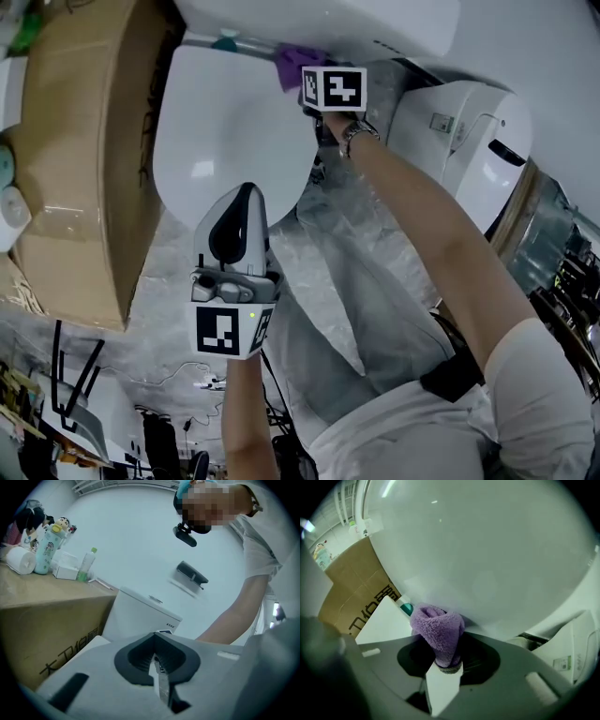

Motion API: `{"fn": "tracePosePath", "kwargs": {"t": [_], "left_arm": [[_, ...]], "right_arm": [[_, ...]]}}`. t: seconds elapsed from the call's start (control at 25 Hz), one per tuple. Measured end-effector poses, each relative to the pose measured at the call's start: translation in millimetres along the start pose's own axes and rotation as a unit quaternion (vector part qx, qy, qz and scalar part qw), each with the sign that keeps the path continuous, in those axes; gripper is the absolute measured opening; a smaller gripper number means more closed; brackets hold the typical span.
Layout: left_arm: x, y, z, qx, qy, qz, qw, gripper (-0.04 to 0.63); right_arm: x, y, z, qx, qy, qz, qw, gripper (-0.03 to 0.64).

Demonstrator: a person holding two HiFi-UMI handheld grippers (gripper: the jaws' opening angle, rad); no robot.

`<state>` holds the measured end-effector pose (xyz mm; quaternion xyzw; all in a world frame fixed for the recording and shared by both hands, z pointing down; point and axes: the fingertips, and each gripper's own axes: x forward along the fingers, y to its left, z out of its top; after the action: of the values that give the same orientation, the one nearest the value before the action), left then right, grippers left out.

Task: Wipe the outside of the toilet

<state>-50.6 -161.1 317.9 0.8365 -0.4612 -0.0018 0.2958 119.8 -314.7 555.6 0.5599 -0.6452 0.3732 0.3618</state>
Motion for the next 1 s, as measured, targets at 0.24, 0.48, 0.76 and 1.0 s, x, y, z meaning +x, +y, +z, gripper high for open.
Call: {"fn": "tracePosePath", "kwargs": {"t": [0.24, 0.48, 0.76, 1.0], "left_arm": [[-3, -3, -1, 0.006, -0.001, 0.004, 1.0, 0.005], [-5, -9, 1, 0.007, -0.013, 0.027, 0.9995, 0.005], [-4, -30, 2, 0.001, -0.039, 0.06, 0.9975, 0.005], [-13, -44, 9, -0.029, -0.073, 0.103, 0.9916, 0.005]], "right_arm": [[-10, -36, -18, 0.023, 0.008, -0.021, 0.999, 0.132], [-18, -64, -29, 0.028, 0.019, -0.033, 0.999, 0.13], [-33, -125, -60, 0.003, 0.088, -0.089, 0.992, 0.126], [-65, -140, -63, -0.078, 0.09, -0.05, 0.992, 0.126]]}}
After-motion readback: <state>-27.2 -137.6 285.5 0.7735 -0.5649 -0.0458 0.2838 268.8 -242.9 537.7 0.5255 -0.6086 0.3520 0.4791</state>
